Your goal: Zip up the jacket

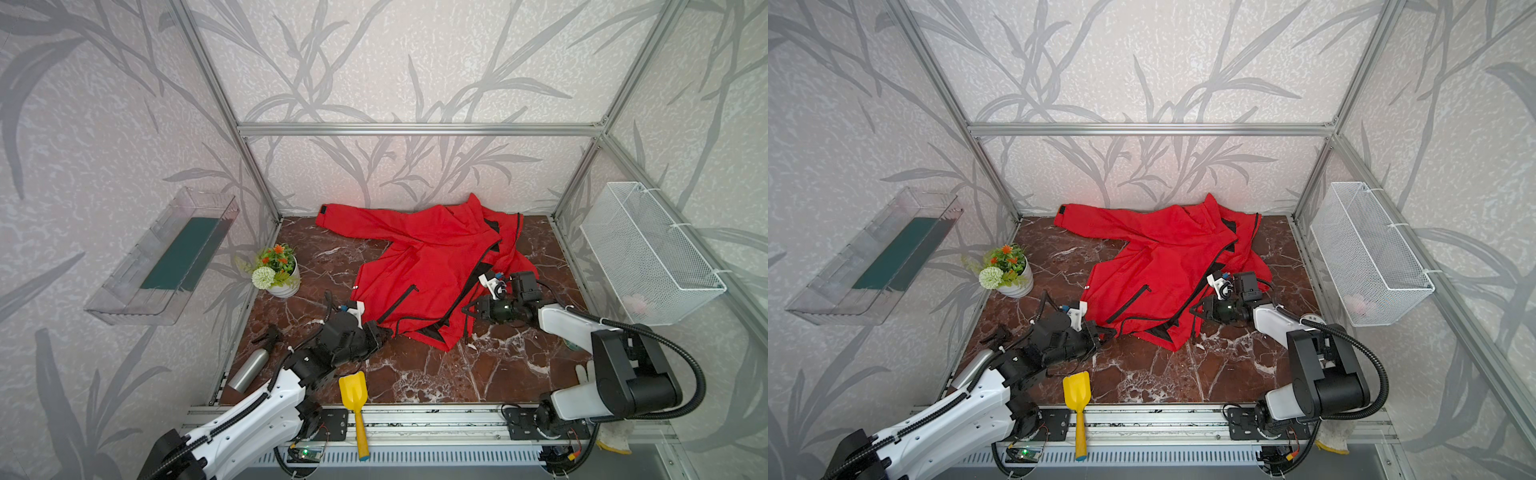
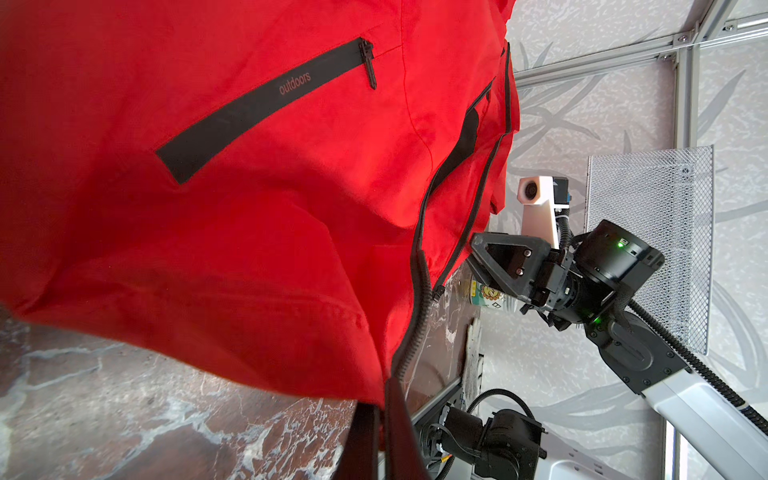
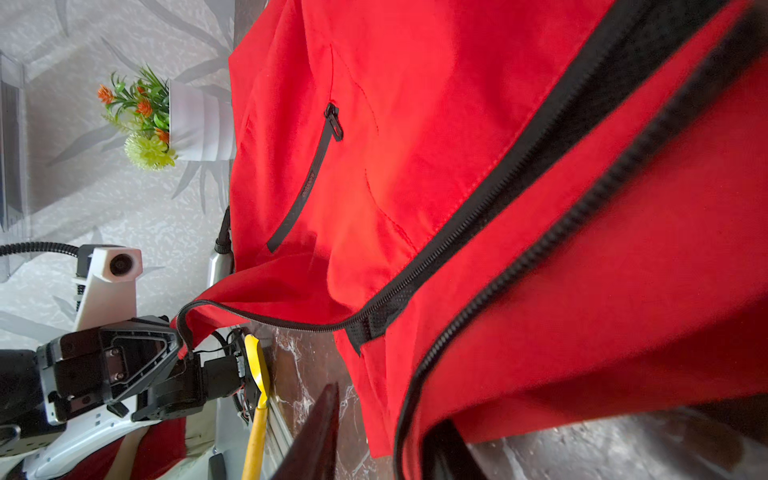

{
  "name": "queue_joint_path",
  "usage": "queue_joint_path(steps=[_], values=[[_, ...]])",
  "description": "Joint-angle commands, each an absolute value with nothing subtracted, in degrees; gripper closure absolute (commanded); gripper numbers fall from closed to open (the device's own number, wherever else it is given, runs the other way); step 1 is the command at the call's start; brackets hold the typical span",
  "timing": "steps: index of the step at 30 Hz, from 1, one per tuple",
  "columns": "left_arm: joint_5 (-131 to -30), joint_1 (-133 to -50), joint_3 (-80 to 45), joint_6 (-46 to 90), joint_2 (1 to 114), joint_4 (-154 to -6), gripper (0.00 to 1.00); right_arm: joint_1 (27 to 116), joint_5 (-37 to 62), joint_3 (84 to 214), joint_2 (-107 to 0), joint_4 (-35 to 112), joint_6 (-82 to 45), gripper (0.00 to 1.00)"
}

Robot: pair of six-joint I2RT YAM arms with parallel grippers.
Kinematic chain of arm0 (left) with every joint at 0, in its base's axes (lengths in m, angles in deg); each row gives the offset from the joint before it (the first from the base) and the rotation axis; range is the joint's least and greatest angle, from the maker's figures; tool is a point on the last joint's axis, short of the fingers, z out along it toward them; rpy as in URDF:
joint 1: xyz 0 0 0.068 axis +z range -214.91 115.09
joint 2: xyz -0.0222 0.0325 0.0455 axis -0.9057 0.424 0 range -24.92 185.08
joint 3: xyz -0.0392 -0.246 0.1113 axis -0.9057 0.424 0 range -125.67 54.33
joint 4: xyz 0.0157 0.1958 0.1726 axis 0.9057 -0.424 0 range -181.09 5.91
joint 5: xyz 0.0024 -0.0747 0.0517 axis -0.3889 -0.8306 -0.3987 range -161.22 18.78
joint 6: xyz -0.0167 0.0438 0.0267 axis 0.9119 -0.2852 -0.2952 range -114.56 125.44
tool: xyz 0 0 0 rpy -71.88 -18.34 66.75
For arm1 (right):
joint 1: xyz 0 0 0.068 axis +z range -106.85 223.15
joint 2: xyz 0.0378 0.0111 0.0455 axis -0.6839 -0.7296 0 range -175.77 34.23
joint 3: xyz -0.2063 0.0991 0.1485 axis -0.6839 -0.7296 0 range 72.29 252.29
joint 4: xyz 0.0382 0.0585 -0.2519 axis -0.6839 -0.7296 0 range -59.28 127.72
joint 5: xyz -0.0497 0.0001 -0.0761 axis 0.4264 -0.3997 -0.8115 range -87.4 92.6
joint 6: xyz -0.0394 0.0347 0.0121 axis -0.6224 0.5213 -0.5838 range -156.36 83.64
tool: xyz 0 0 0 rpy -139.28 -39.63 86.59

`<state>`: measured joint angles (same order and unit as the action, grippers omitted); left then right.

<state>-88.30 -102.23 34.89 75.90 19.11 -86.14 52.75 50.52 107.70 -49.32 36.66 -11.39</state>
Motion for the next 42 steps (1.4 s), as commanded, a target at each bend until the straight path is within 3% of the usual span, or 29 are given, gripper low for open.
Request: queue_joint_path(steps=[1,21,33,42], values=[[-88.45,-101.91,34.45,75.51,19.02,-85.41,1.00,53.59,51.90,106.72,-48.09,38.31,-10.66,0.71],[-88.63,-101.73,34.11,75.15,18.56,-85.59,1.00,55.80,54.32,105.79,-45.42,39.24,-10.42,0.78],[-88.58,-101.59,33.42,75.15,18.76,-85.71,1.00,56.75,54.69,106.25,-45.75,41.21,-8.99,1.00],[-88.64,-100.66,30.65,74.06,20.39,-85.48,1.00,56.62,52.09,107.00,-39.34,35.24,-10.60,1.00]])
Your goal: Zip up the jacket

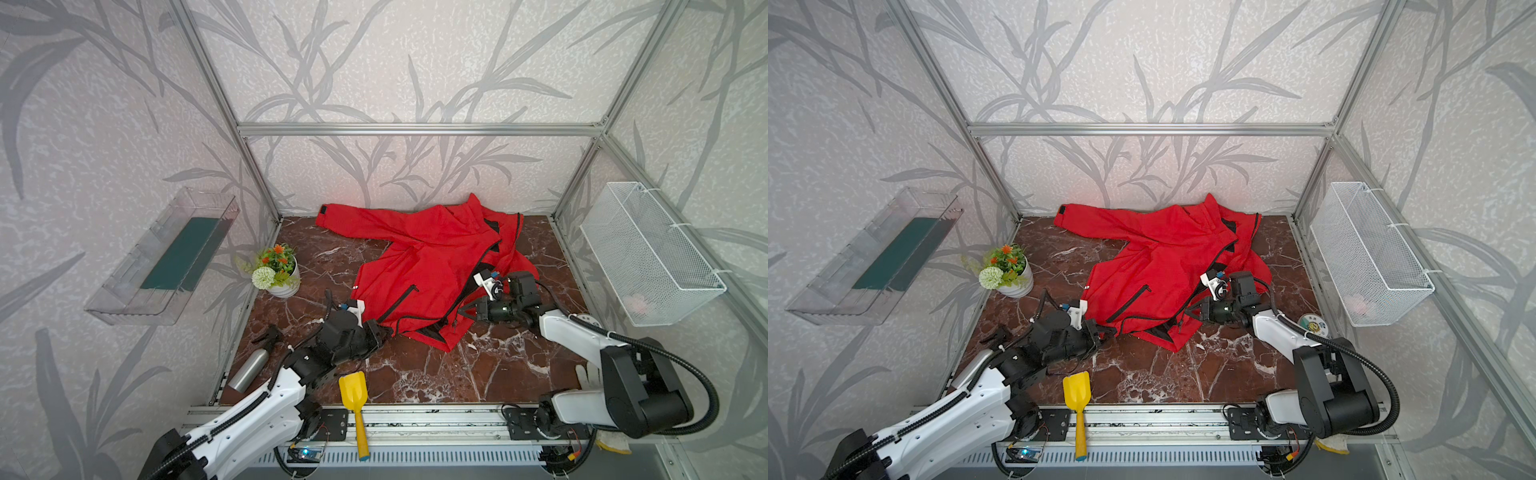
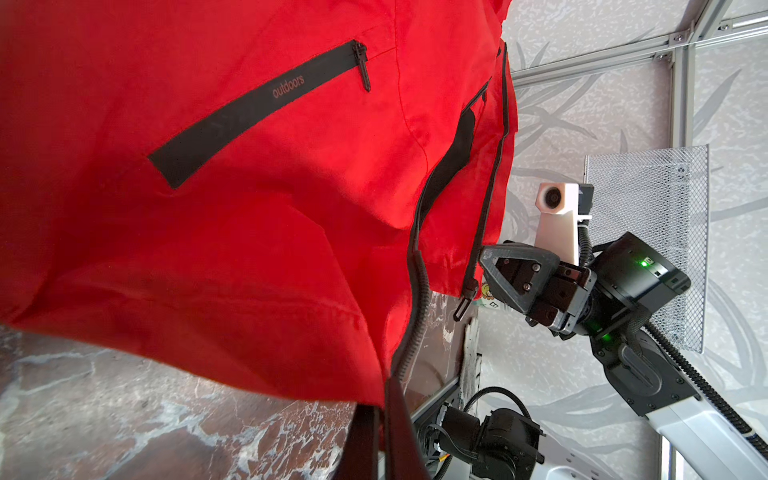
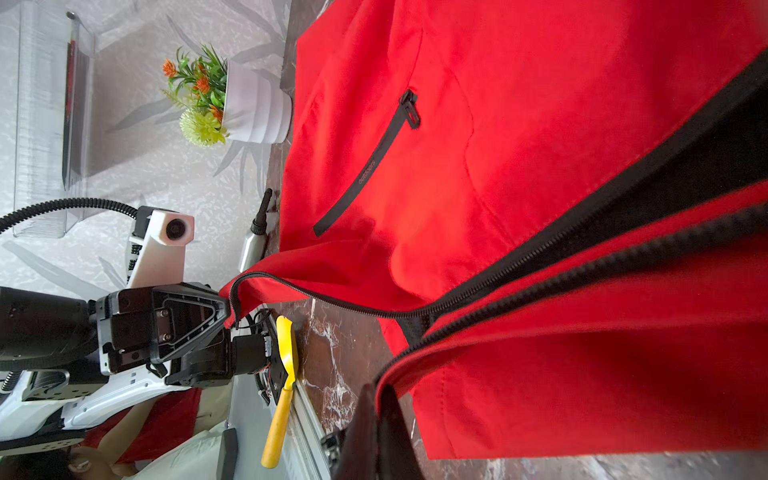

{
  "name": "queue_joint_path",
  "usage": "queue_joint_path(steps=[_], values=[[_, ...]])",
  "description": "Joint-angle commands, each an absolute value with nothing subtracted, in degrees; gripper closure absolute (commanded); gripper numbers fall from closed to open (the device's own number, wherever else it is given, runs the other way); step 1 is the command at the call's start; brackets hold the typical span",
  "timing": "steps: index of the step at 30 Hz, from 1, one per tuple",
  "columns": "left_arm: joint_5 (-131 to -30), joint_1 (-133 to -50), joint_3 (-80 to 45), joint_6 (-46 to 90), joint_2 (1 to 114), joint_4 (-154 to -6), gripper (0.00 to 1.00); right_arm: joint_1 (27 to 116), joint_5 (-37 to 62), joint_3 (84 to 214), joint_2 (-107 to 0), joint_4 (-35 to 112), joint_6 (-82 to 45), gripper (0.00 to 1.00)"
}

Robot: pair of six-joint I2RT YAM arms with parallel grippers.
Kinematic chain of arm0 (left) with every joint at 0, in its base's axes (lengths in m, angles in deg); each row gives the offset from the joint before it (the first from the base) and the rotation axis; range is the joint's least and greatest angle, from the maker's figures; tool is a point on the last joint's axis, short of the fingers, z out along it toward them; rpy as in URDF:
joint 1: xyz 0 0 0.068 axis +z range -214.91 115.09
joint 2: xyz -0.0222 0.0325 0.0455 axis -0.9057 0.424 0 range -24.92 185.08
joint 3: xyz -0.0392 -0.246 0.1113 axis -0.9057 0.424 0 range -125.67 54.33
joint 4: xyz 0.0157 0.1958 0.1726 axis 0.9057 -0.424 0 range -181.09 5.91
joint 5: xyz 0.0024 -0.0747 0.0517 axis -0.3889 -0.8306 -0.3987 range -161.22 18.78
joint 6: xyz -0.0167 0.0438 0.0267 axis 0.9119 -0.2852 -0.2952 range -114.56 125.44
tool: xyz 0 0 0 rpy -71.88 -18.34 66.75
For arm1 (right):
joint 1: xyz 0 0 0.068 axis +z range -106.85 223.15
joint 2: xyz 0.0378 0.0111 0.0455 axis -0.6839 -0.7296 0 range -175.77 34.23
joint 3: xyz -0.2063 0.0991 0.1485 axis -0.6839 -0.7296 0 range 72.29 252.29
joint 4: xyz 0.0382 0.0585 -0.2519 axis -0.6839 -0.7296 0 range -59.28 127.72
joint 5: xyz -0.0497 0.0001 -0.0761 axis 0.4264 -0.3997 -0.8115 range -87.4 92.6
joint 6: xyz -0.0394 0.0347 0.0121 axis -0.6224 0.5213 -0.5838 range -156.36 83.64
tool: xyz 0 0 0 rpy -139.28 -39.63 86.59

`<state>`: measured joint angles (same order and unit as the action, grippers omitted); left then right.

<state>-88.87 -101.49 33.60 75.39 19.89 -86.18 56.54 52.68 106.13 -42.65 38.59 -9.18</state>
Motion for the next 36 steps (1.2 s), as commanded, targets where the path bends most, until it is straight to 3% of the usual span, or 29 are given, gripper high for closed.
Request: queue_joint_path(steps=[1,18,31,36], values=[[-88.79,-100.29,29.98,73.59,20.75,-85.71,1.00,56.43,51.89,107.00,-38.18,34.35,-10.51,1.00],[-97.17,-89.37,18.01,65.63,27.86,-88.33,1.00,45.36,48.69,105.43,-14.61,14.69,-12.57,1.00],[-101.23,-84.25,19.93,66.67,27.53,-87.37,1.00,39.11,46.76,117.56,-13.38,4.55,-14.91,1.00],[-100.63,-85.21,23.80,67.95,25.27,-86.38,1.00,40.58,51.76,116.98,-16.15,12.63,-8.60,1.00]])
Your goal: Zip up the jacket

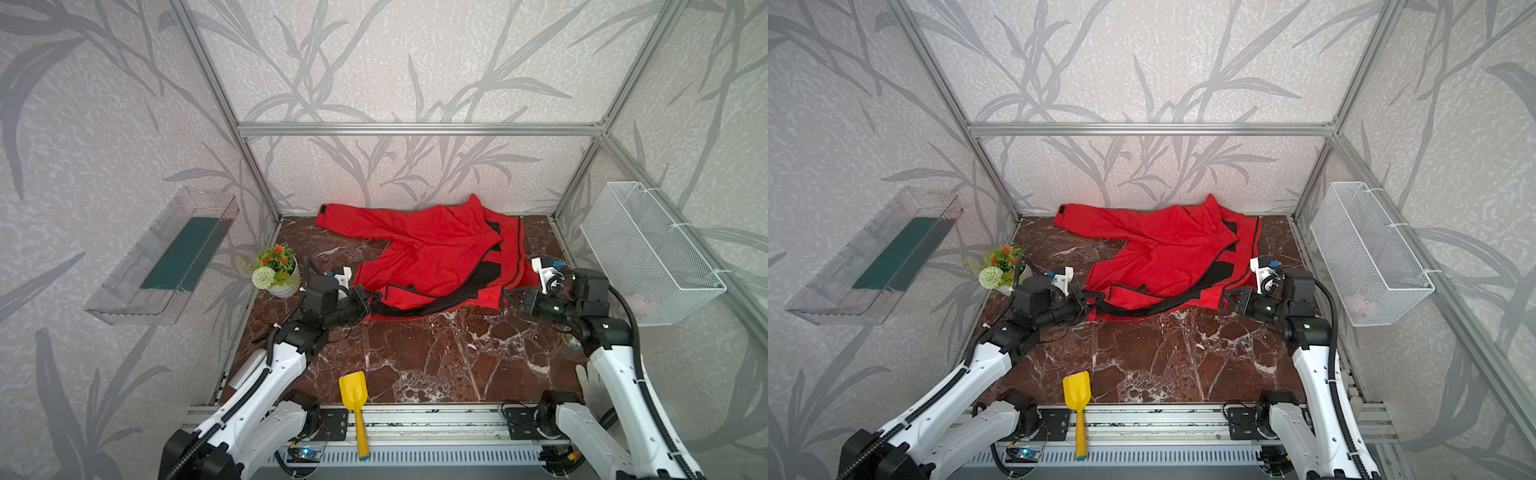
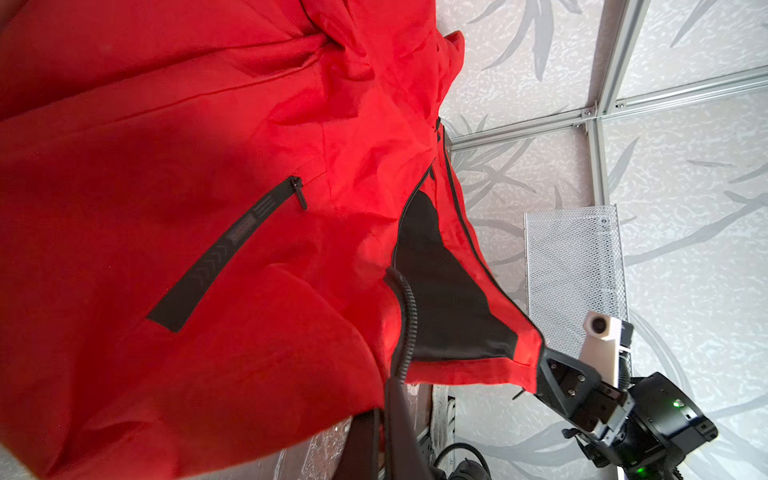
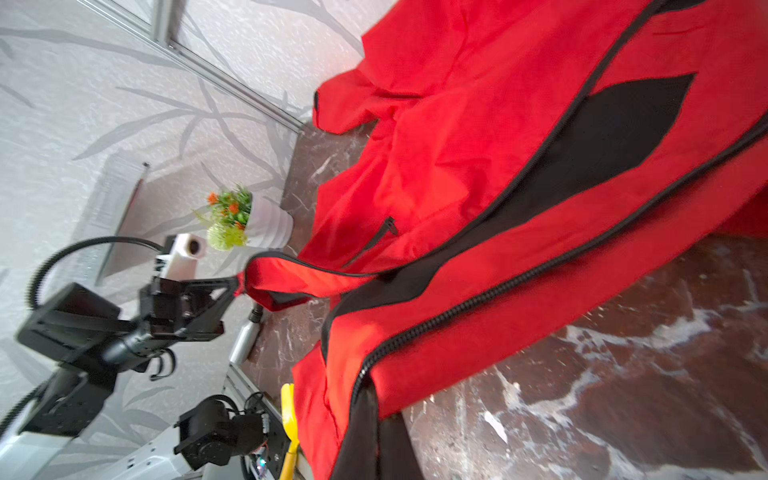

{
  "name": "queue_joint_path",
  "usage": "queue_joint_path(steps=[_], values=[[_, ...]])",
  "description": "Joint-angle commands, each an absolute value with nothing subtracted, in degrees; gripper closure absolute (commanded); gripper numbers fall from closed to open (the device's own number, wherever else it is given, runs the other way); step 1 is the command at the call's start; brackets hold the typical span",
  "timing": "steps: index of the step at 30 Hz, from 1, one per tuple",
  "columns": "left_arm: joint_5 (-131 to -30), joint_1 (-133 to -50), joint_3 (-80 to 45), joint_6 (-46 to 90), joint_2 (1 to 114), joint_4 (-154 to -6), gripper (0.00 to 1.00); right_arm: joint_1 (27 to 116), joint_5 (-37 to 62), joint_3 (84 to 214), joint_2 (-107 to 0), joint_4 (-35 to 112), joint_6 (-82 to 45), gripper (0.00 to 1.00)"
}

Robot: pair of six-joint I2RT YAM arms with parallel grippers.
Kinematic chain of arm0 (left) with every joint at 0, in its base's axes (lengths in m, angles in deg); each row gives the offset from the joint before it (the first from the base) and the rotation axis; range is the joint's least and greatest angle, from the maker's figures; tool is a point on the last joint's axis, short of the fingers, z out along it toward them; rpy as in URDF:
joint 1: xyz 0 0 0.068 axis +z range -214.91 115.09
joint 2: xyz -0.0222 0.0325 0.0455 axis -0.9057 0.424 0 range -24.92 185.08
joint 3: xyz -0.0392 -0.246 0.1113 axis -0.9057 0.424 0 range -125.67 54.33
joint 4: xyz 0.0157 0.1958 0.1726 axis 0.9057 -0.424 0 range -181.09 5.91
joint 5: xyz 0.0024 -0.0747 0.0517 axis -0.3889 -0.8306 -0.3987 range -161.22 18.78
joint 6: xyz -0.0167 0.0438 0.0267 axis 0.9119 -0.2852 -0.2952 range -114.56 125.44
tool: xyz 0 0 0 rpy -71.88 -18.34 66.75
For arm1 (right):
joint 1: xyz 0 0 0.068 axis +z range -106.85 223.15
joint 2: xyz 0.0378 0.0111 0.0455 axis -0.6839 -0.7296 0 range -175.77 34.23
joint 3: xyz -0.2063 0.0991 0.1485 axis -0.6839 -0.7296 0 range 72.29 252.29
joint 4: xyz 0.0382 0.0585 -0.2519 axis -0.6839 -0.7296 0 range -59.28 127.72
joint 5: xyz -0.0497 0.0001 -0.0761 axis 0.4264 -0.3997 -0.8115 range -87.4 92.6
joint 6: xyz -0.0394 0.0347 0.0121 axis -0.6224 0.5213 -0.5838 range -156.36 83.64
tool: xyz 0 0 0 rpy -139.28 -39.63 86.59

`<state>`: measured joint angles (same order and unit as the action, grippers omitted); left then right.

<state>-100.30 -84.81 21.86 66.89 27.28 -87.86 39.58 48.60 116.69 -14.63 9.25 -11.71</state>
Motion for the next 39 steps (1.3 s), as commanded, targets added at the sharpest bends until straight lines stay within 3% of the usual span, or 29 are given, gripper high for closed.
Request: queue_joint_path(steps=[1,12,30,39], values=[[-100.19,-85.30,24.65,68.26,24.49,-86.13,1.00,42.77,50.07,117.46,-16.91,12.16,-9.35,1.00],[-99.93,-85.73,27.72,67.54,22.71,-87.25,1.00,63.05,41.55,114.81,-26.55,25.42,-2.60,1.00],[-97.51,-87.41,37.54,68.28,19.04,-86.52,1.00,72.84,39.96,110.93,-55.72,49.32,2.72,1.00],[-96.44,-87.97,39.81,68.72,16.91,-87.64,1.00,74.33,39.99,110.65,-61.14,53.60,3.24,1.00]])
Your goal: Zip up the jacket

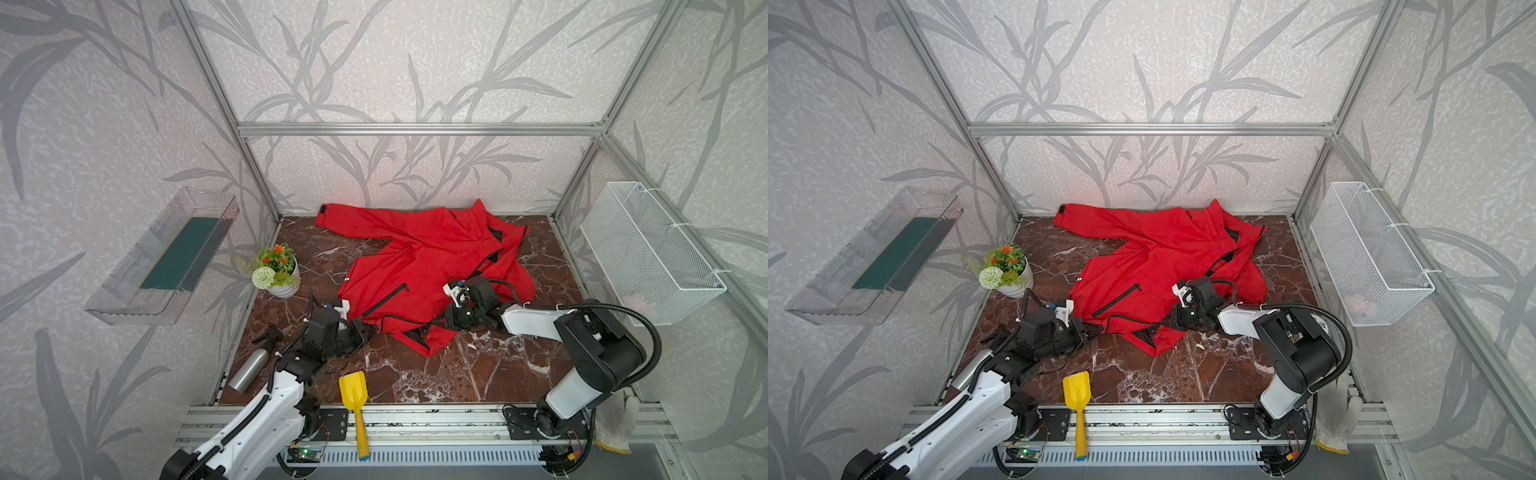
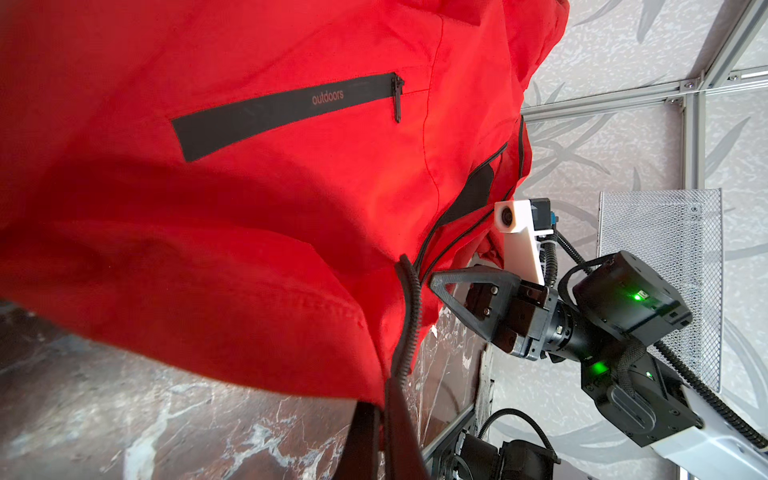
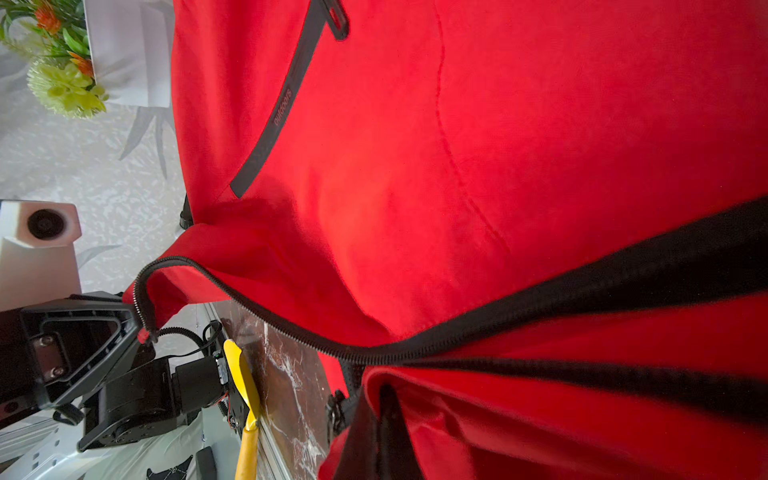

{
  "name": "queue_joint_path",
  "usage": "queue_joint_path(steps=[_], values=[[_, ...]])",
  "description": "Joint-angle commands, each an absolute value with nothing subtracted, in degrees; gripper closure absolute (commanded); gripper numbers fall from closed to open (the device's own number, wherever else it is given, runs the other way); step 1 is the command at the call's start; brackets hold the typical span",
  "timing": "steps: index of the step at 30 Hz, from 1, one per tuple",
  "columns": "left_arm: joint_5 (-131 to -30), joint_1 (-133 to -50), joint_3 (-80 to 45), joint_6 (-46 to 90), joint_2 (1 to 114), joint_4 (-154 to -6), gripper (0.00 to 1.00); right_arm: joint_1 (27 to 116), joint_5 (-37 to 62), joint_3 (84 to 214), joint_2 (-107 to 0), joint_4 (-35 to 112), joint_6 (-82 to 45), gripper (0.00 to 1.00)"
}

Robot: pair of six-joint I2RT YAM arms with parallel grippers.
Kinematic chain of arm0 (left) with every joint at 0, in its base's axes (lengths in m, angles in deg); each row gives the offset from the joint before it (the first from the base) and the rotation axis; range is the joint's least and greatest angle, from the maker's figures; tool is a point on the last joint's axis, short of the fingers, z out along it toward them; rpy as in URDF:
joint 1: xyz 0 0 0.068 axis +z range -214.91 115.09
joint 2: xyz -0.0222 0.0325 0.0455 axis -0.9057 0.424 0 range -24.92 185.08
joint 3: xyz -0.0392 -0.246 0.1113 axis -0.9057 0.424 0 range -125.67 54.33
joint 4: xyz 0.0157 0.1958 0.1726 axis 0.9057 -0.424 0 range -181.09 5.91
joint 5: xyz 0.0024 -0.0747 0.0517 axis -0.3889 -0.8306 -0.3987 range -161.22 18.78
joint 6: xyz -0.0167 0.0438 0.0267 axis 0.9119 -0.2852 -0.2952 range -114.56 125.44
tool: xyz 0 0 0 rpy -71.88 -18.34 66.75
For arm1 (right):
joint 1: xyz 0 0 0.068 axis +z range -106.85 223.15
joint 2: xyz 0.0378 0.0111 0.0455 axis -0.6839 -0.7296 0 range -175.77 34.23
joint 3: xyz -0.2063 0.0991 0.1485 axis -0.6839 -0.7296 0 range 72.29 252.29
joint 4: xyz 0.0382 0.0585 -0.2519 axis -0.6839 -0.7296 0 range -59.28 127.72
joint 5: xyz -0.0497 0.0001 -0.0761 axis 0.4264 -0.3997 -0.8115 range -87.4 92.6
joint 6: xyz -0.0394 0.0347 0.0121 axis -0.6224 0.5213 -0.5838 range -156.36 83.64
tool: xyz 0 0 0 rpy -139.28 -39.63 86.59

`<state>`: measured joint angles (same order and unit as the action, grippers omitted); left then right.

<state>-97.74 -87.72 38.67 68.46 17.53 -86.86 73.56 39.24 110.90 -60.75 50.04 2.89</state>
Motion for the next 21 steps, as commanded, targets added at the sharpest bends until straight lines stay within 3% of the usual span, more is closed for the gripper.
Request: queue_joint_path(steps=[1,11,21], values=[[-96.44,-88.10,40.00,68.81,16.99,-87.53,1.00,74.39,40.00,110.63,-61.00,53.63,3.24,0.99],[-95.83,-88.90,40.88,69.31,17.63,-86.10,1.00,75.83,38.02,109.65,-59.83,52.49,4.08,0.80],[-95.72,-89.50,41.50,69.60,17.92,-84.96,1.00,76.33,34.42,107.35,-56.18,48.86,3.66,0.94]])
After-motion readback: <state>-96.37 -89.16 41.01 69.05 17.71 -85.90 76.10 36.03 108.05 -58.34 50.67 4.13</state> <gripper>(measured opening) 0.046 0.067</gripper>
